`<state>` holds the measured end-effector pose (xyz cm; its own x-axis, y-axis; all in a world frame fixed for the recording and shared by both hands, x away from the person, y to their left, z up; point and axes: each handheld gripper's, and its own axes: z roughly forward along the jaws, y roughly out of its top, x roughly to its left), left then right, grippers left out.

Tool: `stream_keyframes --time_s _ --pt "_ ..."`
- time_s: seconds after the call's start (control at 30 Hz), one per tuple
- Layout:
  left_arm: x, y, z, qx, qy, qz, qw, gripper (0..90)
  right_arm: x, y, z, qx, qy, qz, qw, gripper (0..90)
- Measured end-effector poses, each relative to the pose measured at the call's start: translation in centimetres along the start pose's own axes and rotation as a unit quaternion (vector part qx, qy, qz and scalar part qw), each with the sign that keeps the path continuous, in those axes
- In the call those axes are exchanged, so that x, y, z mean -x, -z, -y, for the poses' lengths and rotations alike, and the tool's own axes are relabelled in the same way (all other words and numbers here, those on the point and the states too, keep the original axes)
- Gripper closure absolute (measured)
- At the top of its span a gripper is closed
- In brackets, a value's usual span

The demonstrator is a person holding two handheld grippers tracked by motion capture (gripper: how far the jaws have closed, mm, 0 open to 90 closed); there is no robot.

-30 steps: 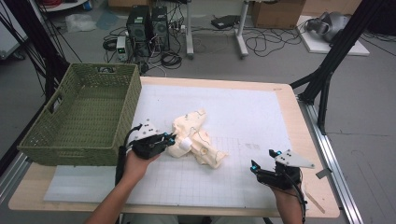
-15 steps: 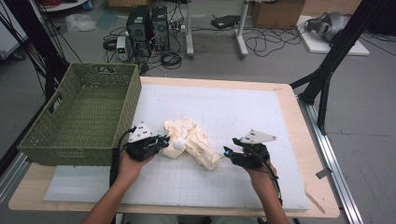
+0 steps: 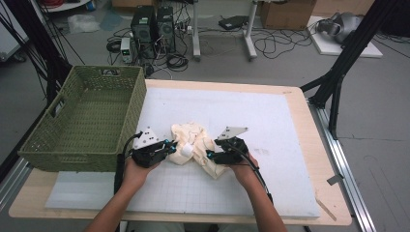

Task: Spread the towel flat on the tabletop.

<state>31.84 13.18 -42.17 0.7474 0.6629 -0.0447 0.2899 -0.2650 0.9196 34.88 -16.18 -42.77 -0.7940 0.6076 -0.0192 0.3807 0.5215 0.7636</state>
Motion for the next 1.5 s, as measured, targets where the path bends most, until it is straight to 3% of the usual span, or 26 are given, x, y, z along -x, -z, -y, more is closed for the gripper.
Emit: stream_keyframes --time_s 0.07,0.13,0.23,0.33,0.43,0.5,0.6,0.73,0.8,0.87,0.9,0.97,1.03,1.1,1.2,1.37,1.5 --pt "0.0 0.0 0.0 0.000 0.001 0.000 1.0000 86.2 0.0 -0.8 0.2 -0.019 -0.004 -0.003 0.9998 60.6" --pt "0.0 0.1 0.0 0.003 0.002 0.001 1.0000 86.2 0.1 -1.1 0.3 -0.027 0.006 -0.009 0.9996 82.5" --pt "0.1 0.1 0.0 0.002 0.001 -0.002 1.0000 86.2 -0.3 -0.6 0.1 -0.025 0.040 0.026 0.9985 84.1" --pt "0.2 -0.1 0.1 -0.002 0.001 -0.002 1.0000 86.3 0.4 0.6 0.1 -0.017 0.037 0.070 0.9967 84.0" --pt "0.7 -0.8 0.0 -0.005 -0.007 -0.009 0.9999 86.5 1.6 1.5 0.6 -0.029 0.024 0.105 0.9938 85.1" --pt "0.9 -1.4 -0.3 -0.012 -0.014 -0.017 0.9997 86.7 2.2 1.8 0.9 -0.047 0.028 0.135 0.9893 85.1" --pt "0.7 -1.9 -0.4 -0.004 -0.010 -0.032 0.9994 86.9 3.3 2.5 1.5 -0.058 0.010 0.159 0.9855 85.1" --pt "-0.2 -2.7 -0.3 -0.010 0.013 -0.049 0.9987 87.0 4.8 3.6 2.3 -0.059 -0.004 0.205 0.9769 85.5" --pt "-0.4 -3.0 -0.4 -0.008 0.023 -0.054 0.9983 87.0 5.7 4.0 2.6 -0.061 -0.015 0.231 0.9709 85.6" --pt "-0.4 -3.3 -0.6 -0.008 0.022 -0.052 0.9984 87.0 6.5 4.3 3.1 -0.062 -0.034 0.251 0.9653 85.6" --pt "-0.3 -3.4 -0.7 -0.010 0.019 -0.052 0.9984 87.0 6.9 4.4 3.3 -0.065 -0.036 0.266 0.9610 85.6" --pt "-0.2 -3.7 -0.8 -0.014 0.010 -0.055 0.9983 87.0 7.5 4.5 3.6 -0.070 -0.044 0.282 0.9559 85.6" --pt "-0.3 -4.0 -0.8 -0.014 0.003 -0.062 0.9980 87.0 7.9 4.4 3.9 -0.078 -0.051 0.287 0.9534 84.7" --pt "-0.4 -4.1 -1.0 -0.016 0.014 -0.064 0.9977 86.9 8.2 4.2 4.1 -0.072 -0.064 0.275 0.9565 79.8" --pt "-0.6 -3.9 -1.1 -0.006 0.008 -0.068 0.9977 86.9 7.9 4.7 3.8 -0.041 -0.065 0.265 0.9612 69.9" --pt "-0.7 -3.9 -1.1 -0.004 0.016 -0.068 0.9976 86.9 6.3 6.9 3.0 0.029 -0.041 0.245 0.9682 67.9" --pt "-0.5 -3.9 -1.1 0.000 0.015 -0.065 0.9978 86.8 4.4 8.3 2.5 0.066 -0.020 0.196 0.9781 65.6"
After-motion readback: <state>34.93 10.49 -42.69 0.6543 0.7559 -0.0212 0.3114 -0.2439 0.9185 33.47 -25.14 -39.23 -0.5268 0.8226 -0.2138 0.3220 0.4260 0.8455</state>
